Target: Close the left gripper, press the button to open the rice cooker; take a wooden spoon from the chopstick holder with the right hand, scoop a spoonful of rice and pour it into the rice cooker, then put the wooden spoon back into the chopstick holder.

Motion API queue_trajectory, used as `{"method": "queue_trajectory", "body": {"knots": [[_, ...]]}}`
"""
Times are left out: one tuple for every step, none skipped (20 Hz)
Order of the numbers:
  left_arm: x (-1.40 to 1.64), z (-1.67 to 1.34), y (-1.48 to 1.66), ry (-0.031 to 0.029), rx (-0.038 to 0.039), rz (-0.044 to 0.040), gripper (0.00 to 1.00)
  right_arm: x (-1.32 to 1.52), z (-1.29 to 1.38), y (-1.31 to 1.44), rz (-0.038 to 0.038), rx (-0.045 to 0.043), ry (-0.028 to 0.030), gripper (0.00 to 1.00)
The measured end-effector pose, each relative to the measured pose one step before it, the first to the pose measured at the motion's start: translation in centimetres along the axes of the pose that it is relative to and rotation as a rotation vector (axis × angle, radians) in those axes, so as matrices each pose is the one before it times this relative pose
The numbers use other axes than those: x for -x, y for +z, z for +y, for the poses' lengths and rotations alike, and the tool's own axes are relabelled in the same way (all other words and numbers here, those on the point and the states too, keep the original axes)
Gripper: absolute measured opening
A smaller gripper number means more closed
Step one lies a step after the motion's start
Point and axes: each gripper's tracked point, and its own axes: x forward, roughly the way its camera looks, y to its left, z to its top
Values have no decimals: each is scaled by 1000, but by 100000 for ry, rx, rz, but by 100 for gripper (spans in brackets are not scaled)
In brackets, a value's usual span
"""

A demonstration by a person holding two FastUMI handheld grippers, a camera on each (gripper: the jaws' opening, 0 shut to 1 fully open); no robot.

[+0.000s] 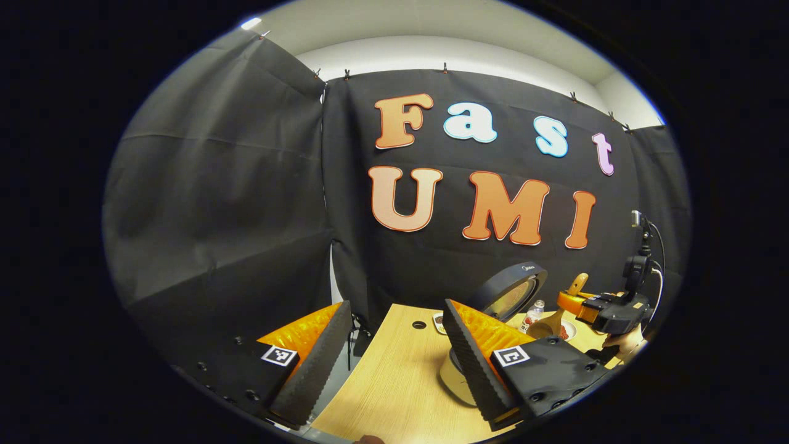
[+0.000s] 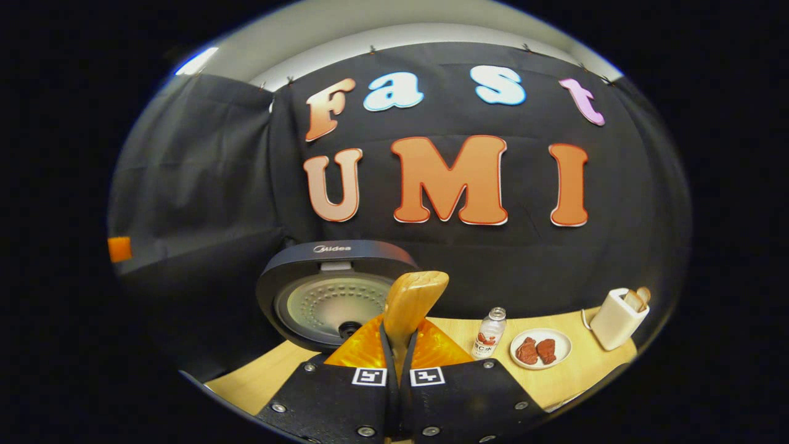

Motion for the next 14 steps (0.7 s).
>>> {"method": "queue_trajectory", "body": {"knots": [[29,-228,58,-350,-40,-190,100,317,-894,178,-1,-4932,-700,0],[-47,-239,140,-379,-11,-164,100,369,-939,243,-200,-4762,-831,0],[-165,-216,129,-310,40,-244,100,406,-1069,401,-258,-4241,-1110,0],[-128,-251,79,-377,-37,-228,99,508,-893,545,-701,-3651,-1311,0],[-127,-231,146,-496,131,-244,100,499,-1180,619,-747,-2687,-1467,0],[-97,-312,58,-603,335,-122,100,634,-1290,595,-1116,-2110,-1747,0],[-102,-389,-4,-782,529,8,99,621,-1426,630,-1107,-1758,-2191,0],[-211,-320,-16,-552,357,32,100,730,-1646,563,-1079,-1256,-2453,0],[-192,-440,73,-649,82,59,100,709,-1877,490,-1328,-463,-2916,0],[-171,-282,-34,-337,-212,0,100,781,-2010,447,-883,-61,-3307,0],[-282,-392,104,-663,-209,-178,100,694,-2081,247,-694,23,-3454,0],[-178,-621,73,-754,41,-187,99,772,-2273,84,-428,-94,-3691,0],[-153,-479,89,-752,179,-117,100,644,-2394,37,-144,-460,-3967,0],[-125,-455,14,-671,178,-70,100,497,-2284,3,-161,-758,-3687,0]]}}
